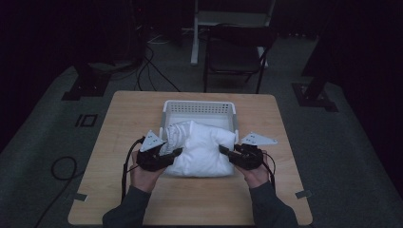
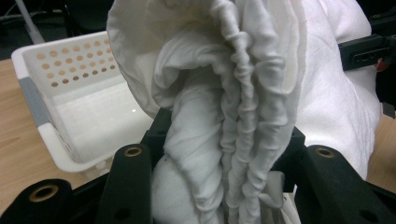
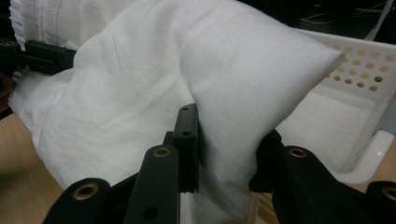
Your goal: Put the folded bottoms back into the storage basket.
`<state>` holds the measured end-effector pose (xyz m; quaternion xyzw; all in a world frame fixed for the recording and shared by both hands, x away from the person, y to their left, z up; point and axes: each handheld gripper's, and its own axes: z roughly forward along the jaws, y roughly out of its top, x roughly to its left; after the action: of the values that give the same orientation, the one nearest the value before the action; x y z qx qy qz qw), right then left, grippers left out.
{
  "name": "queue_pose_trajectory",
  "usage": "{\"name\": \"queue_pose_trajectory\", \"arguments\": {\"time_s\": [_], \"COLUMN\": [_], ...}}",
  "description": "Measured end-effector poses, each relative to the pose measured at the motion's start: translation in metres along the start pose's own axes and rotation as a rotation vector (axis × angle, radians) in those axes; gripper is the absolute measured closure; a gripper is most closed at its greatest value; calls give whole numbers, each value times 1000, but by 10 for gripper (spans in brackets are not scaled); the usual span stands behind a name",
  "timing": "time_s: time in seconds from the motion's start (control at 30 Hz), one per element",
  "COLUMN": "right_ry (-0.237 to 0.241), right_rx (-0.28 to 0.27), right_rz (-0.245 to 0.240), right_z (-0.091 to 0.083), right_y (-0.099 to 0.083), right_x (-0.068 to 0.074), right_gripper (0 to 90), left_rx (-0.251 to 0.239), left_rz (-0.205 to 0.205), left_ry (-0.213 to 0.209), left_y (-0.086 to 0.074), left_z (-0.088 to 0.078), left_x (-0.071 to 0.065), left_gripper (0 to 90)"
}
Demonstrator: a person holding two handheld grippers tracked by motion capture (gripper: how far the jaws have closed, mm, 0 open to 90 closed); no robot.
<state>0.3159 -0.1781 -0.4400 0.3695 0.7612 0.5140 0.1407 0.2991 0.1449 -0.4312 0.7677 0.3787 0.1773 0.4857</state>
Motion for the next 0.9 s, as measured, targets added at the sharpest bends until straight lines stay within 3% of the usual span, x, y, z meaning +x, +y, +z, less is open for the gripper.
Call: {"name": "queue_pose_trajectory", "arguments": {"time_s": [0.9], "right_ry": [-20], "right_rx": [-35], "right_rz": [21], "right_z": [3], "right_y": [18], "right_x": [-10], "right_gripper": [708], "left_rx": [-19], "left_rz": [-4], "left_ry": [3], "left_y": [17], "left_z": [8], "left_x": [9], "left_gripper": [546]}}
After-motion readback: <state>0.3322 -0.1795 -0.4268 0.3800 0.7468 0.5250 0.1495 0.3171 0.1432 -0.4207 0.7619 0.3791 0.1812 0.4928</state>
